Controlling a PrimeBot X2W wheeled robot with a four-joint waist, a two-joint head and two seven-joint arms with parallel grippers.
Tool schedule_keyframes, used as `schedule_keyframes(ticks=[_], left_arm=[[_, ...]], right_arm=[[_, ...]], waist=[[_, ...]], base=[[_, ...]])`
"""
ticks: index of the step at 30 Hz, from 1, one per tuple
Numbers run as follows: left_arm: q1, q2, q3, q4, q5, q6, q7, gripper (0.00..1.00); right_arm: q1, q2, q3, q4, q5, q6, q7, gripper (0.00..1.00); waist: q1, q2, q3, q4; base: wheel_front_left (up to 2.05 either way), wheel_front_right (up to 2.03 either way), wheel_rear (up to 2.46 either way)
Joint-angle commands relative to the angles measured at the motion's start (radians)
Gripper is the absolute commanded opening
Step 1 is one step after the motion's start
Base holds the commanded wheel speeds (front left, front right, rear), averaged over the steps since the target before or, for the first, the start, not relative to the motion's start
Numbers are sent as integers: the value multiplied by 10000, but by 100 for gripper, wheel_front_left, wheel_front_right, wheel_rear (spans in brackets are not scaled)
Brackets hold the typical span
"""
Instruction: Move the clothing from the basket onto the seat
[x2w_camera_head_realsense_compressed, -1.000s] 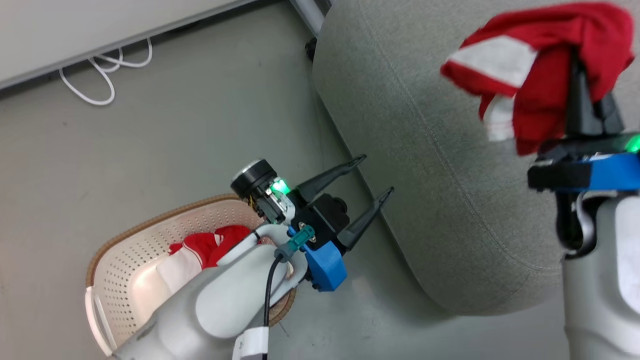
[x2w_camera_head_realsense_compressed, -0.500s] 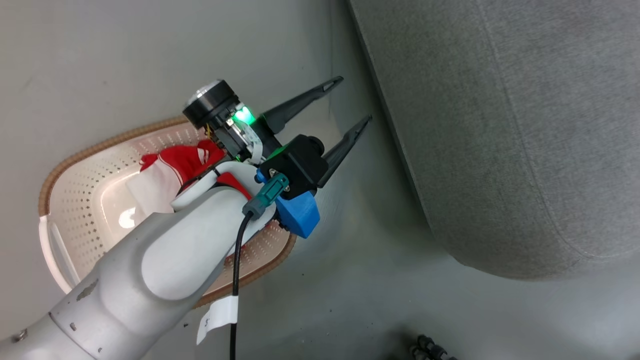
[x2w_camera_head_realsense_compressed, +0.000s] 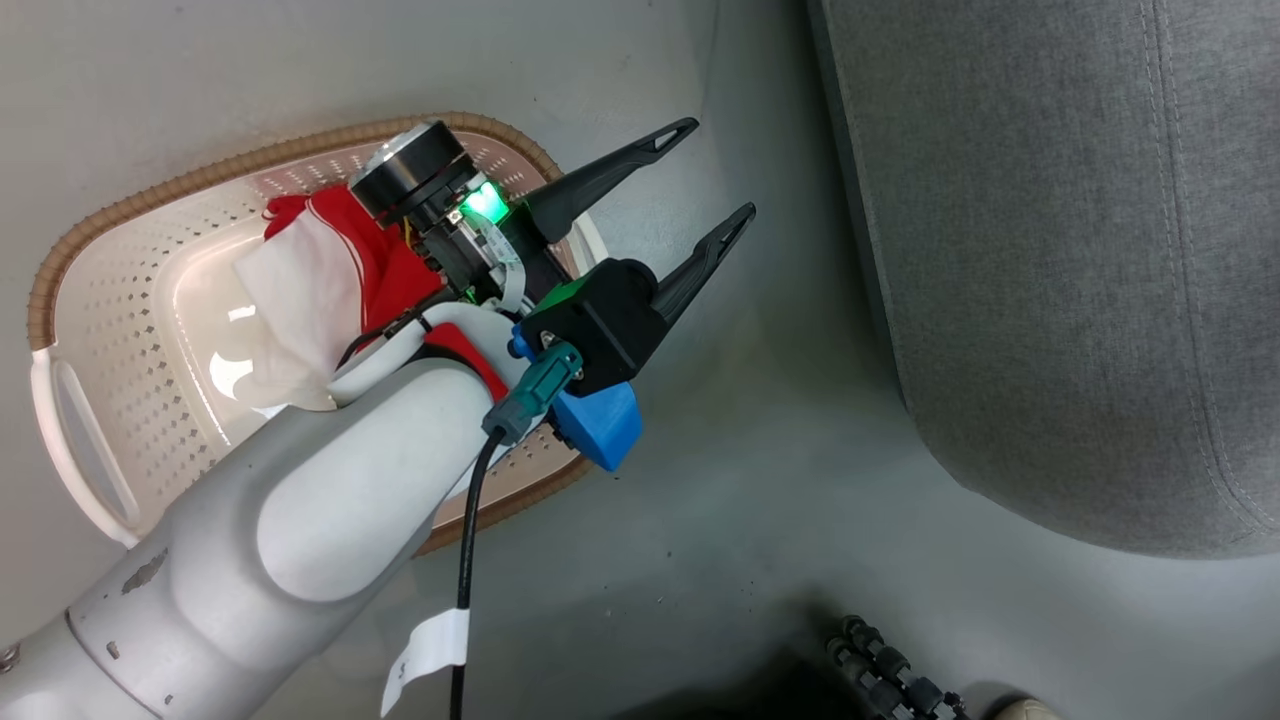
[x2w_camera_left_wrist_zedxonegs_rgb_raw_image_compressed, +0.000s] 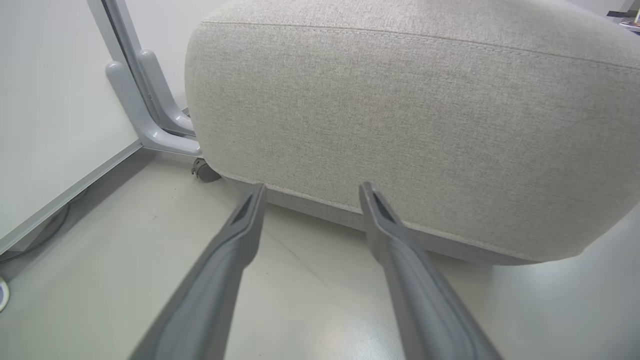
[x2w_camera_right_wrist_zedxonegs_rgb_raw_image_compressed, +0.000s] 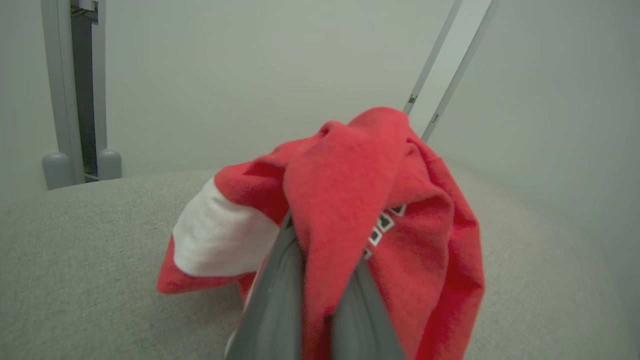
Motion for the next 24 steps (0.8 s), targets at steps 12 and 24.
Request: schedule_keyframes(ticks=[12, 24], left_arm=[[-123, 43, -25, 71, -95, 156, -187, 100], [484, -564, 179, 1126, -676, 425, -1234, 100]], right_arm=[[716, 716, -87, 561, -52, -1, -38, 100], [3322, 816, 862, -1060, 438, -1, -38, 100]], waist=[[-2, 0, -130, 140], [-2, 0, -2035, 381]], base=[[0, 0, 0], [0, 0, 0]])
